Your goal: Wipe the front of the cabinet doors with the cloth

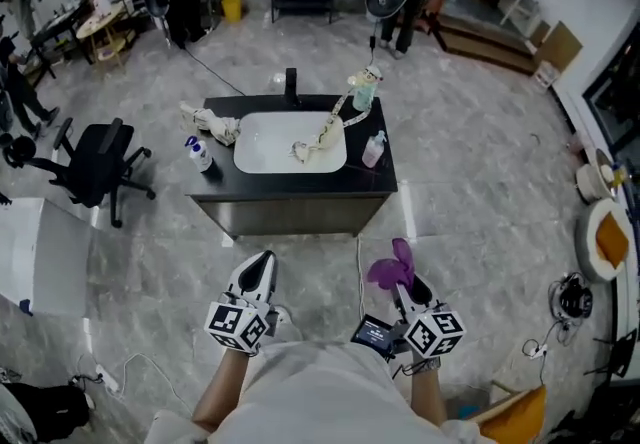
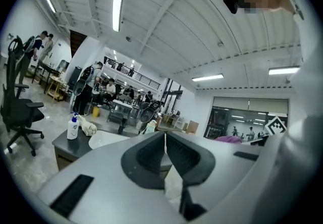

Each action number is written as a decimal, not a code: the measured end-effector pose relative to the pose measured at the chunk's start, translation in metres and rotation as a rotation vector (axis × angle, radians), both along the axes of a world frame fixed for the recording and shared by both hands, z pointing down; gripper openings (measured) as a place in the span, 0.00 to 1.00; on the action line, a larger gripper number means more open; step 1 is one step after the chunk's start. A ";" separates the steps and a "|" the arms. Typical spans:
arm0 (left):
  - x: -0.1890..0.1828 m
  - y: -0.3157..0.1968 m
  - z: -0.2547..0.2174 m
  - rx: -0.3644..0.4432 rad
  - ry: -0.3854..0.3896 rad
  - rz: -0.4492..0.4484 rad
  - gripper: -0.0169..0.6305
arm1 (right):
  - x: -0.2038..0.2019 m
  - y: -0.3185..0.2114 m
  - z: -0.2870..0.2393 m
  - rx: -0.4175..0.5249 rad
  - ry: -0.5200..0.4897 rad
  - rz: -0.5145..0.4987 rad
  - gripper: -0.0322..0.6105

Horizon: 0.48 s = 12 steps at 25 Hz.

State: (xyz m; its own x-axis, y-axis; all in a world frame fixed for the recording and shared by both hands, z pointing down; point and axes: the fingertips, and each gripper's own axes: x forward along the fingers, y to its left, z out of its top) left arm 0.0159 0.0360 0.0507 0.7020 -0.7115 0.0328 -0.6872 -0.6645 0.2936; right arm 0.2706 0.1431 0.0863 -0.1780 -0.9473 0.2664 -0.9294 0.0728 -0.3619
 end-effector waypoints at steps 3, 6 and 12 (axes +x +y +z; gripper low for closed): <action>-0.007 -0.032 0.010 -0.032 0.002 0.046 0.05 | 0.001 -0.013 -0.007 -0.006 0.048 0.043 0.26; 0.003 -0.047 0.021 -0.067 0.020 0.121 0.05 | 0.013 -0.017 -0.010 -0.032 0.111 0.092 0.26; 0.029 -0.065 0.041 -0.114 0.023 0.247 0.05 | 0.031 -0.044 -0.031 0.071 0.045 0.052 0.26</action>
